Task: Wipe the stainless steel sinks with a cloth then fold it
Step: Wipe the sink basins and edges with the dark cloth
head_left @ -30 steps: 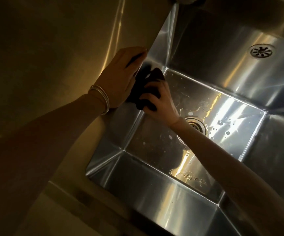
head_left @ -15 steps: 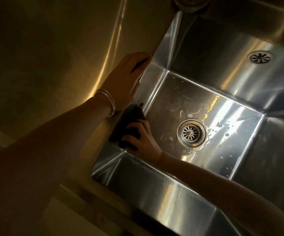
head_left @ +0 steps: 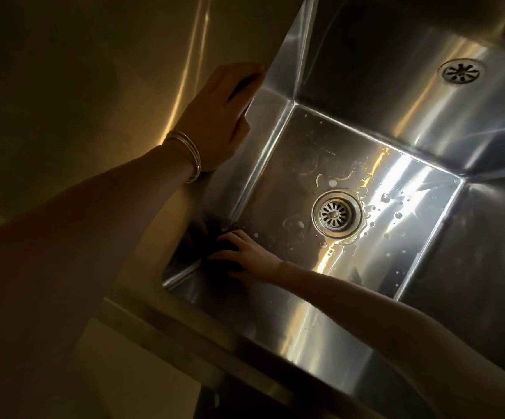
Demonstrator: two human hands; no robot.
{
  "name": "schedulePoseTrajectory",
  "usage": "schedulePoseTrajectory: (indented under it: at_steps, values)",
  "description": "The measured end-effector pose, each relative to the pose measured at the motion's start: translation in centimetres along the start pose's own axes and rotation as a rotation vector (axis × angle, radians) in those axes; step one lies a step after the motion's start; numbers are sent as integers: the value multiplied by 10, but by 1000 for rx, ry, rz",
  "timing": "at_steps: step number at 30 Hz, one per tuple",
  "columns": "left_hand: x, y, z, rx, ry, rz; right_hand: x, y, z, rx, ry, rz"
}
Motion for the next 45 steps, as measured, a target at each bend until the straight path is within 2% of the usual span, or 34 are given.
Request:
schedulePoseTrajectory:
  at_steps: [3, 5, 11, 13, 15, 19, 21, 24, 27, 31, 35, 37, 39, 43, 45]
  values:
    - [-1, 0, 0, 6, -8, 7, 22, 7, 3, -81, -133, -71]
    - [-1, 0, 1, 1, 0, 9, 45, 5, 13, -95, -160, -107]
    - [-2, 1, 1, 1, 2, -16, 104, -54, 77, -330, 91, 71]
    - [-1, 1, 1, -3, 2, -14, 101, -63, 71, -420, 107, -24]
    - [0, 0, 1, -7, -3, -11, 94, -52, 49, -484, 41, -193]
    - [0, 2, 1, 4, -22, 11, 95, -20, 31, -378, -193, -546]
    - [0, 2, 1, -1, -29, 17, 115, -30, 43, -385, -160, -535]
    - [-1, 4, 2, 6, -24, 13, 151, -55, 70, -487, -77, -419]
    - [0, 3, 3, 2, -42, 32, 158, -53, 61, -519, -67, -474]
    - [2, 9, 4, -17, -63, 62, 133, -22, 33, -317, -255, -642]
    - [14, 26, 6, -107, -55, 106, 151, -40, 52, -327, -189, -540]
    - [36, 48, 10, -99, -102, 164, 174, -49, 70, -396, -178, -506]
    - [68, 79, 14, -58, -145, 180, 201, -41, 71, -406, -226, -546]
    - [137, 141, 3, 79, -288, 204, 206, -2, 42, -243, -412, -720]
    - [162, 158, -8, 110, -354, 266, 180, 2, 29, -199, -396, -703]
Point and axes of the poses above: each hand's wrist, its own x-axis away from the middle knuckle, its own z-axis out of the back of the hand, y = z × x, the point moved 2 cm from there along -x, towards the middle knuckle, and after that the axes turned 7 degrees about x, right-handed, at the moved point
